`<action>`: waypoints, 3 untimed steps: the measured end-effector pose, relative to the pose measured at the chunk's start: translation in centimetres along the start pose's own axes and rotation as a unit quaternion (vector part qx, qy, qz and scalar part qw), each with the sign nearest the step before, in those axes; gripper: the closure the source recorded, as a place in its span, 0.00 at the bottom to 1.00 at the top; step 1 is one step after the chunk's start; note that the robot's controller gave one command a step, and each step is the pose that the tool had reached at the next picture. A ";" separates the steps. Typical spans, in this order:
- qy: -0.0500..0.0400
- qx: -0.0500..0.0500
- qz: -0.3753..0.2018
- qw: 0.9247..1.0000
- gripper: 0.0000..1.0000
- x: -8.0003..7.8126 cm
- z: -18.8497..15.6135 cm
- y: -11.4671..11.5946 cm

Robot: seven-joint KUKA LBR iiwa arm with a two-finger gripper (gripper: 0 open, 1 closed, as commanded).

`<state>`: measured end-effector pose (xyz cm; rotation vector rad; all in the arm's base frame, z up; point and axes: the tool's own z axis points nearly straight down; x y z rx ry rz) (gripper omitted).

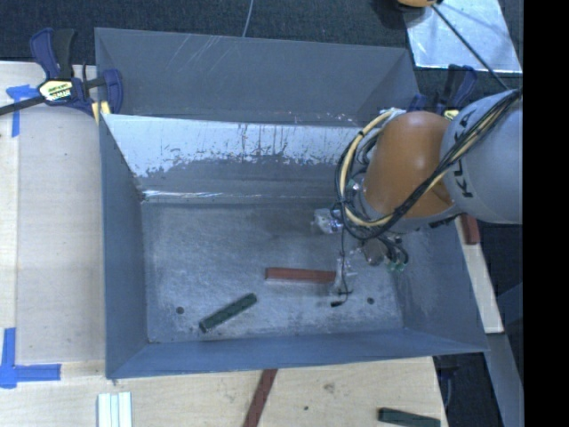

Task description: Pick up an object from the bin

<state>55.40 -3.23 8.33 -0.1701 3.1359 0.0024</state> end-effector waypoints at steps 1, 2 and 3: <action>-0.003 0.001 0.011 1.000 1.00 2.7 1.1 4.6; -0.003 0.001 0.010 1.000 1.00 2.7 1.1 4.6; -0.003 0.001 -0.013 1.000 1.00 -0.8 -15.0 6.7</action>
Offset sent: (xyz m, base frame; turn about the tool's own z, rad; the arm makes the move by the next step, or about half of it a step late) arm 0.0000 0.0000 0.0000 0.0000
